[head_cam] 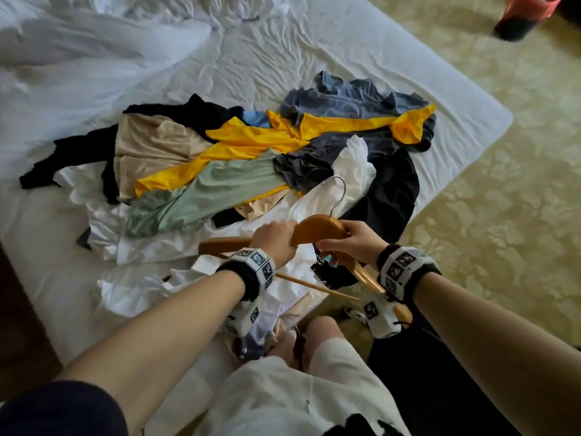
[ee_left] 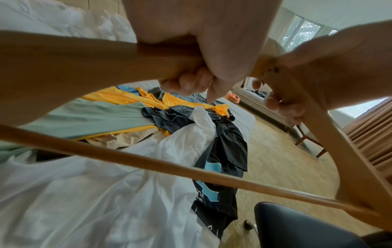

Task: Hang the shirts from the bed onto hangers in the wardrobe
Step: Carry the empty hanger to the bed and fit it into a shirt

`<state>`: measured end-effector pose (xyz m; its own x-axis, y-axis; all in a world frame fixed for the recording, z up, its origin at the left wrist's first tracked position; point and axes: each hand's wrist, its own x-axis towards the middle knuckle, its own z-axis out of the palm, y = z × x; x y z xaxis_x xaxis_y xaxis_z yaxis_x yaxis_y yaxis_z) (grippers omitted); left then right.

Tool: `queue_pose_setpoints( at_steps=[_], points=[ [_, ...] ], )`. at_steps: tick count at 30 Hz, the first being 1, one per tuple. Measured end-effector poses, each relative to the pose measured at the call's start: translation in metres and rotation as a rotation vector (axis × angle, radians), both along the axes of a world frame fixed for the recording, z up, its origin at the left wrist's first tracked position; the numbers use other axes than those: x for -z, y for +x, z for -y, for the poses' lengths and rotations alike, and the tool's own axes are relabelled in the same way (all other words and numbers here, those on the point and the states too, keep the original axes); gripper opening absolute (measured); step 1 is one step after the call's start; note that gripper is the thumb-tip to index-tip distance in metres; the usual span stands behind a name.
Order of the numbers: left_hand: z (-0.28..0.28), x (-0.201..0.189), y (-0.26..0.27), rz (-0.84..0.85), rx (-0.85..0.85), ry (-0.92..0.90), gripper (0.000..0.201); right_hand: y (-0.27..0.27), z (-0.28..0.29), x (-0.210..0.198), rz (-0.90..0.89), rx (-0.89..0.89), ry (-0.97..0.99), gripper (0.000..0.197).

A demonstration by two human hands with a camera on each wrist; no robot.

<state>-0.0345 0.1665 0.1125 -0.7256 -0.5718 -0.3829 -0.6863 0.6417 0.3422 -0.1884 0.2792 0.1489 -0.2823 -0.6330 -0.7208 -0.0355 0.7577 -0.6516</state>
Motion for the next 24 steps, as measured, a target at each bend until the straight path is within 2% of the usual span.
queue_pose_setpoints(
  at_steps=[4,6,7,9,11,14,16,19,24],
  points=[
    [0.018,0.020,-0.015,-0.032,0.068,0.003,0.017,-0.014,0.033,0.007,0.305,0.029,0.098,0.052],
    [0.024,0.033,-0.020,-0.093,0.113,-0.049,0.019,-0.017,0.049,0.015,0.354,0.036,0.156,0.055],
    [0.026,0.044,-0.019,-0.138,0.106,-0.072,0.027,-0.017,0.056,0.027,0.354,0.046,0.176,0.055],
    [0.029,0.060,-0.013,-0.235,0.026,-0.141,0.045,-0.017,0.064,0.048,0.278,0.065,0.127,0.056],
    [0.027,0.083,0.003,-0.244,-0.081,-0.181,0.050,-0.019,0.068,0.075,0.194,0.096,0.050,0.054],
    [0.014,0.112,0.032,-0.082,-0.148,0.034,0.027,-0.021,0.065,0.111,0.138,0.125,-0.074,0.042],
    [0.003,0.128,0.045,0.088,-0.167,0.179,0.012,-0.026,0.063,0.134,0.050,0.081,-0.053,0.046],
    [-0.018,0.155,0.053,0.209,-0.153,0.309,0.017,-0.029,0.062,0.165,0.037,0.090,-0.035,0.046],
    [-0.037,0.183,0.041,0.207,-0.164,0.359,0.022,-0.022,0.060,0.190,-0.043,0.050,-0.008,0.029]
  ],
)
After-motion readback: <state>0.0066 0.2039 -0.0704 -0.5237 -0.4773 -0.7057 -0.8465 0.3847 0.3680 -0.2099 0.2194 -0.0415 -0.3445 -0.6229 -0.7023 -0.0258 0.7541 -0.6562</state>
